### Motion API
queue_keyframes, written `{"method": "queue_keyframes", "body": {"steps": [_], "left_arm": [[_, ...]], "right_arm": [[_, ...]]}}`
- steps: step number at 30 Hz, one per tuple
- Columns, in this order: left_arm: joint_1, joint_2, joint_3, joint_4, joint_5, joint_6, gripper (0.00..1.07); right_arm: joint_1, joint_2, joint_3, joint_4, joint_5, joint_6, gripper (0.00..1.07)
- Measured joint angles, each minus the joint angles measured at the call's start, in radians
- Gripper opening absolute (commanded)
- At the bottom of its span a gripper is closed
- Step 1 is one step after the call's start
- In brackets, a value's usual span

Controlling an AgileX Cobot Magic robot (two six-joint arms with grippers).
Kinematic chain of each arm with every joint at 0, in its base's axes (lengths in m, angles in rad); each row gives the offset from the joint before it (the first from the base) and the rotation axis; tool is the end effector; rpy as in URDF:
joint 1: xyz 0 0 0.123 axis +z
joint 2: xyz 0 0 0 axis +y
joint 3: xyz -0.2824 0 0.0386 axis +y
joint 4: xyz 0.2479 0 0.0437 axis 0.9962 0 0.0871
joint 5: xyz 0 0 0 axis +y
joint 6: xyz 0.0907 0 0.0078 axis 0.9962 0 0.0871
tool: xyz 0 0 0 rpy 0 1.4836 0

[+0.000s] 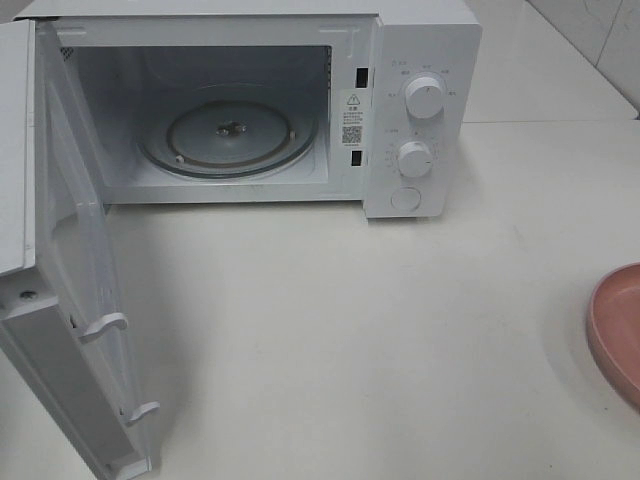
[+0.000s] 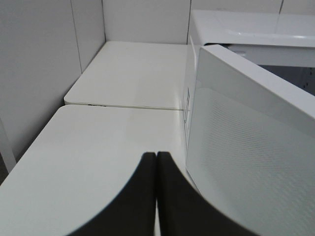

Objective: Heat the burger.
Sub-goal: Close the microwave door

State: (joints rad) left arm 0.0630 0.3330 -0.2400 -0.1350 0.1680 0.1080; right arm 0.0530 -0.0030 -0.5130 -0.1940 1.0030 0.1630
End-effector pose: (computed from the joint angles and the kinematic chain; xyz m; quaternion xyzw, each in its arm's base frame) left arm 0.0862 0.0034 0.2566 -0.0265 0.7649 0.0036 0.6436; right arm -0.0047 -0.0151 0.2867 0.0473 0.8282 -0.0370 0.5572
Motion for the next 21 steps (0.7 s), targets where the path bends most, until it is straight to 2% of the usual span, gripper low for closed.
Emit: {"method": "queue_keyframes", "body": {"steps": [3, 8, 9, 13, 16, 17, 19, 21], "left_arm": [[0.0, 0.082, 0.058, 0.0, -0.179, 0.0, 0.0], [0.0, 0.185, 0.09, -0.001, -0.353, -0.02, 0.0], [0.0, 0.238, 0.091, 0.004, -0.449, -0.04, 0.0], [0.0, 0.357, 0.091, 0.054, -0.611, -0.086, 0.0], [0.0, 0.423, 0.091, 0.088, -0.657, -0.119, 0.0], [0.0, 0.481, 0.091, 0.117, -0.689, -0.157, 0.0], [0.0, 0.508, 0.092, 0.135, -0.7, -0.174, 0.0], [0.0, 0.611, 0.092, 0.179, -0.739, -0.226, 0.0]], "right_arm": [[0.0, 0.0, 0.0, 0.0, 0.0, 0.0, 0.76], [0.0, 0.0, 0.0, 0.0, 0.0, 0.0, 0.76], [0.0, 0.0, 0.0, 0.0, 0.0, 0.0, 0.76], [0.0, 0.0, 0.0, 0.0, 0.0, 0.0, 0.76], [0.0, 0.0, 0.0, 0.0, 0.0, 0.0, 0.76], [0.0, 0.0, 0.0, 0.0, 0.0, 0.0, 0.76], [0.0, 0.0, 0.0, 0.0, 0.0, 0.0, 0.76], [0.0, 0.0, 0.0, 0.0, 0.0, 0.0, 0.76]]}}
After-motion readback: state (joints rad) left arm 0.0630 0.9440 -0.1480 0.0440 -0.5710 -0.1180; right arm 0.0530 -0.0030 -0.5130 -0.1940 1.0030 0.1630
